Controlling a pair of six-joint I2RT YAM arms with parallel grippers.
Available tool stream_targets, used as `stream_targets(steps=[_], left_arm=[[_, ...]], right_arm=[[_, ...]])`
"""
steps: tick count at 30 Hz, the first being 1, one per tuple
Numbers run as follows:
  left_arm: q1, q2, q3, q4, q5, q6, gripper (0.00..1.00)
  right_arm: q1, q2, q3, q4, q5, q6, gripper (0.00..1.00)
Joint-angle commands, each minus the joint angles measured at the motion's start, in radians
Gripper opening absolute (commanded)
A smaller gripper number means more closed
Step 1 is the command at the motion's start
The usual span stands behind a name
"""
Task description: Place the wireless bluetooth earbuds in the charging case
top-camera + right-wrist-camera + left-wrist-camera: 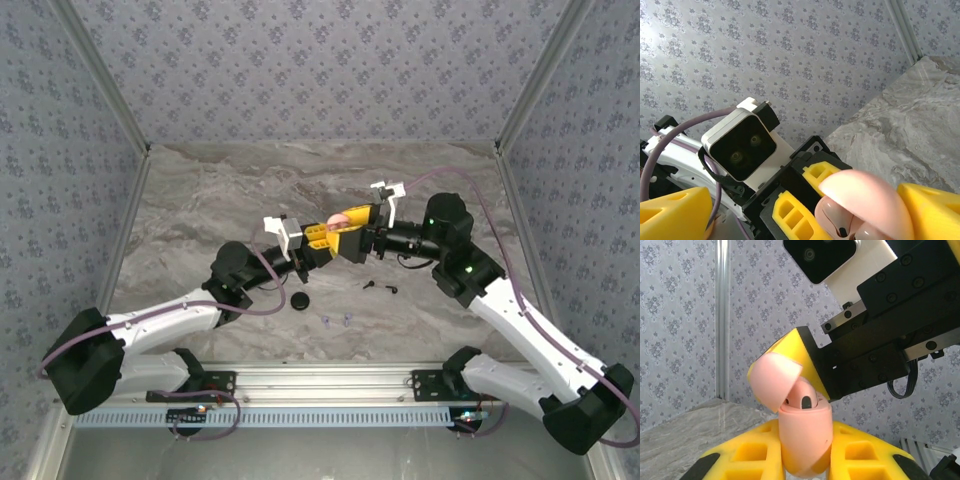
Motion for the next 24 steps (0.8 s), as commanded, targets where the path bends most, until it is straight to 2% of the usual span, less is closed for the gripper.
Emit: stream_targets(steps=[1, 8, 10, 12, 14, 16, 19, 24], left_arm=[[0.002, 0.005, 0.020, -0.019, -0.025, 0.002, 0.00], [0.004, 0.008, 0.021, -0.023, -0.030, -0.002, 0.00], [0.004, 0.006, 0.023, -0.042, -0.058, -0.010, 0.00], [0.016, -0.001, 0.043, -0.118, -0.096, -0.023, 0.00], [0.062, -0.004, 0.079, -0.229, -0.089, -0.066, 0.00], [0.126, 0.004, 0.096, -0.289, -0.050, -0.127, 0.00], [0.209, 0.024, 0.085, -0.327, -0.021, -0.206, 0.00], [0.309, 0.103, 0.115, -0.459, 0.000, -0.257, 0.00]], right_arm=[[0.015, -0.043, 0.020, 0.005, -0.008, -0.033, 0.96], [0.015, -0.038, 0.029, -0.055, 0.038, -0.061, 0.96], [0.014, -0.036, 0.052, -0.136, 0.114, -0.100, 0.97], [0.015, -0.029, 0.100, -0.282, 0.279, -0.154, 0.98], [0.008, -0.006, 0.168, -0.453, 0.469, -0.194, 0.98], [-0.014, 0.006, 0.190, -0.530, 0.561, -0.199, 0.98], [-0.052, -0.026, 0.147, -0.517, 0.596, -0.171, 1.00], [-0.103, -0.075, 0.079, -0.541, 0.646, -0.137, 1.00]])
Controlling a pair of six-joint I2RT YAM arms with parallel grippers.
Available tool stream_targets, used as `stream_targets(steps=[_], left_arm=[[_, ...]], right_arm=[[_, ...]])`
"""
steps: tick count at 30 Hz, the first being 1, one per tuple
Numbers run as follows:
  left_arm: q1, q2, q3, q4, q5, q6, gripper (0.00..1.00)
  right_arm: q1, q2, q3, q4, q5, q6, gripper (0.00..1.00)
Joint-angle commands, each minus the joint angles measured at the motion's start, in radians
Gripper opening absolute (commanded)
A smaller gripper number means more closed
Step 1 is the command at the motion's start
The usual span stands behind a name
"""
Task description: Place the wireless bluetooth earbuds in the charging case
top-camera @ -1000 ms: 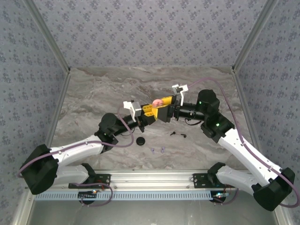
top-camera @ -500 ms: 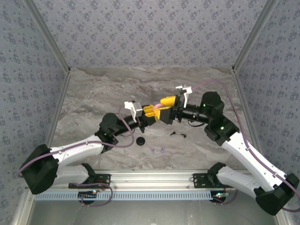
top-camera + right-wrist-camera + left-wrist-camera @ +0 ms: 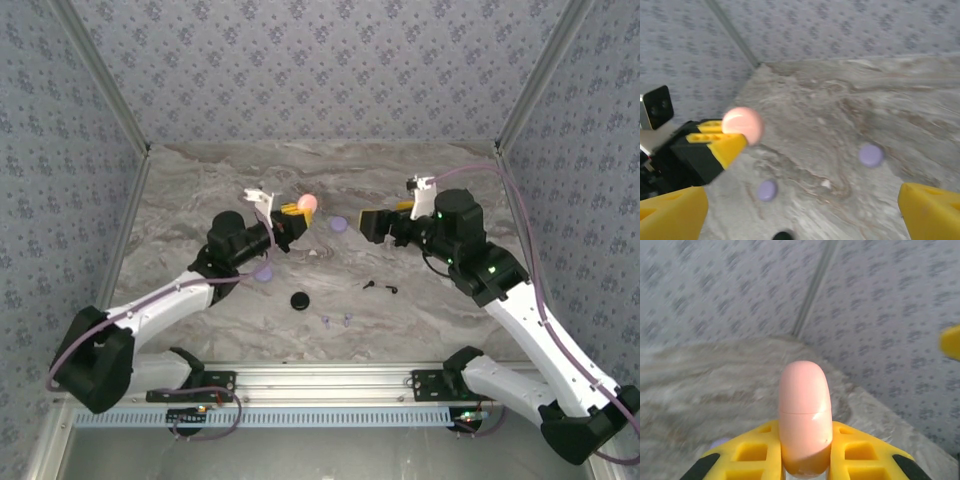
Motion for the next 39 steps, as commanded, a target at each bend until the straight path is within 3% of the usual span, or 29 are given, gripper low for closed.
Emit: stream_targets(steps=[1, 9, 17, 24, 28, 39], left_arm=[[0.052, 0.067, 0.050, -0.127, 0.039, -0.074, 0.00], [0.142, 0.359, 0.222, -0.287, 0.097, -0.155, 0.00], [0.144, 0.620, 0.322, -0.227, 0.150, -0.249, 0.01], [0.144, 0.704, 0.347, -0.223, 0.142, -0.276, 0.09], [0.145, 0.717, 0.346, -0.239, 0.125, -0.269, 0.24], [0.166, 0.673, 0.328, -0.310, 0.087, -0.216, 0.43]], right_arm=[[-0.033, -0.041, -0.037, -0.073, 0.085, 0.020, 1.00], [-0.101, -0.081, -0.066, -0.110, 0.064, 0.038, 1.00], [-0.130, -0.110, -0.069, -0.142, 0.038, 0.013, 1.00], [-0.156, -0.123, -0.079, -0.158, 0.024, 0.002, 1.00], [-0.165, -0.122, -0.081, -0.159, 0.009, -0.003, 1.00], [-0.171, -0.115, -0.062, -0.208, -0.010, -0.037, 1.00]])
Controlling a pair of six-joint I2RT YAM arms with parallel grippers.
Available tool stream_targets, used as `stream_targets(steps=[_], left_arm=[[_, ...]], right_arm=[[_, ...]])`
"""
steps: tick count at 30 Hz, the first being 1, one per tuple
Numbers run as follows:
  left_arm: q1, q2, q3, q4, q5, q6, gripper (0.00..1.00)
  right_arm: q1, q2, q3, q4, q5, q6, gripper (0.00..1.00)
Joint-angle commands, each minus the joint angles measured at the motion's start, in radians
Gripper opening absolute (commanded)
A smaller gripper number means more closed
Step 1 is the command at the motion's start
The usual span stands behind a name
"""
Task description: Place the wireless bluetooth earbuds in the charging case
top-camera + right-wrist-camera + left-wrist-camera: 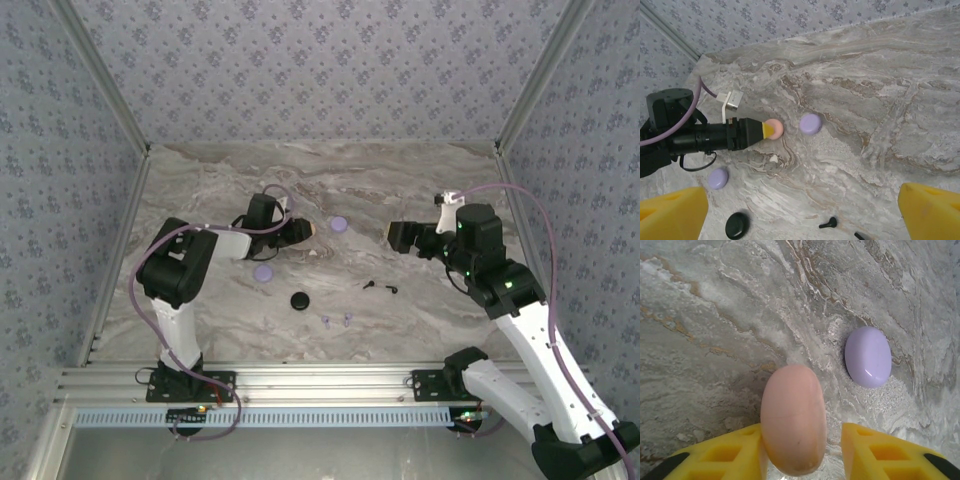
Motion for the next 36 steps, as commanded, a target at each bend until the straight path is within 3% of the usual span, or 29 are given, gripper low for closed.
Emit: stream_targets(steps=[1, 6, 12, 19, 26, 36], left_arm=[[0.015, -0.031, 0.007, -0.053, -0.034, 0.038, 0.44], [0.030, -0.104, -0.008, -0.084, -0.046, 0.070, 0.50], [0.038, -0.317, -0.084, -0.134, -0.109, 0.137, 0.55], [0.040, -0.628, -0.228, -0.202, -0.229, 0.176, 0.62], [0.048, -0.947, -0.349, -0.320, -0.391, 0.178, 0.75], [0.055, -1.191, -0.391, -0.453, -0.546, 0.164, 0.83]], right_arm=[[-0.007, -0.002, 0.015, -0.050, -0.011, -0.022, 1.00], [-0.006, 0.012, 0.002, -0.063, -0.018, -0.030, 1.00], [0.023, 0.033, -0.057, -0.020, -0.064, -0.122, 1.00], [0.185, 0.122, -0.086, 0.027, -0.011, -0.198, 1.00], [0.452, 0.377, -0.024, 0.034, 0.147, -0.203, 1.00], [0.662, 0.848, 0.229, -0.062, 0.240, 0.011, 1.00]])
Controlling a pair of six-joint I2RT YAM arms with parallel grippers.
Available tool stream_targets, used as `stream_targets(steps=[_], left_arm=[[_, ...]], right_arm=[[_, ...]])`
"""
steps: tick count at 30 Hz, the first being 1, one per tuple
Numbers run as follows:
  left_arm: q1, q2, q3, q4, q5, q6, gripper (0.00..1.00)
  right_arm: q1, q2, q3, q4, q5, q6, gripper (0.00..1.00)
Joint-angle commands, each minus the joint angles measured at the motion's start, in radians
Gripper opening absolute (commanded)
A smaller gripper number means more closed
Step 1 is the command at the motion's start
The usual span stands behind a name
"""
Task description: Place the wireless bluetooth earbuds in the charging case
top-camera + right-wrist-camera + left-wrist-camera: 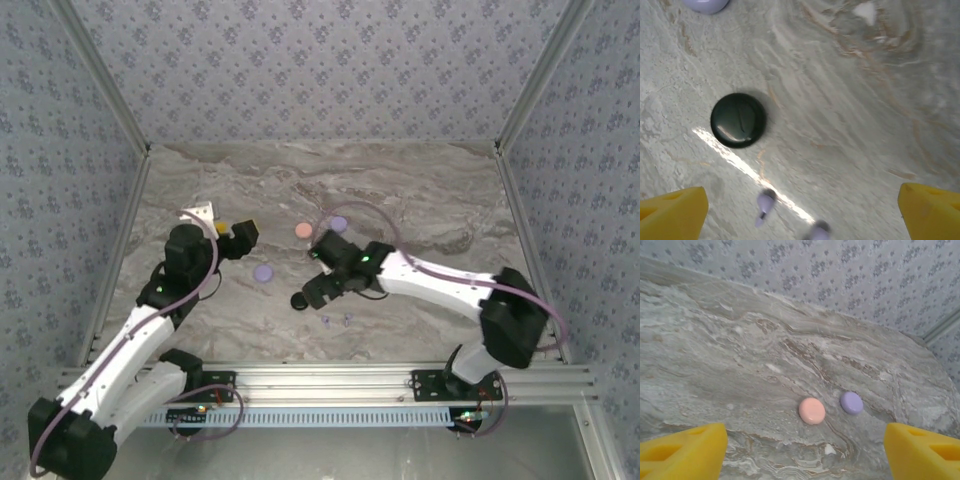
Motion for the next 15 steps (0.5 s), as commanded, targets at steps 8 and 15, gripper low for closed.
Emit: stream_targets(steps=[8, 15], left_arm=[[0.012, -0.097, -0.011, -0.120, -0.120, 0.013, 0.84], [0.017, -0.102, -0.011, -0.123, -0.121, 0.019, 0.84]], right_arm=[[0.090, 0.335, 0.268, -0.125, 0.052, 0.087, 0.93], [0.095, 0.418, 0.330, -0.174, 0.059, 0.071, 0.85]])
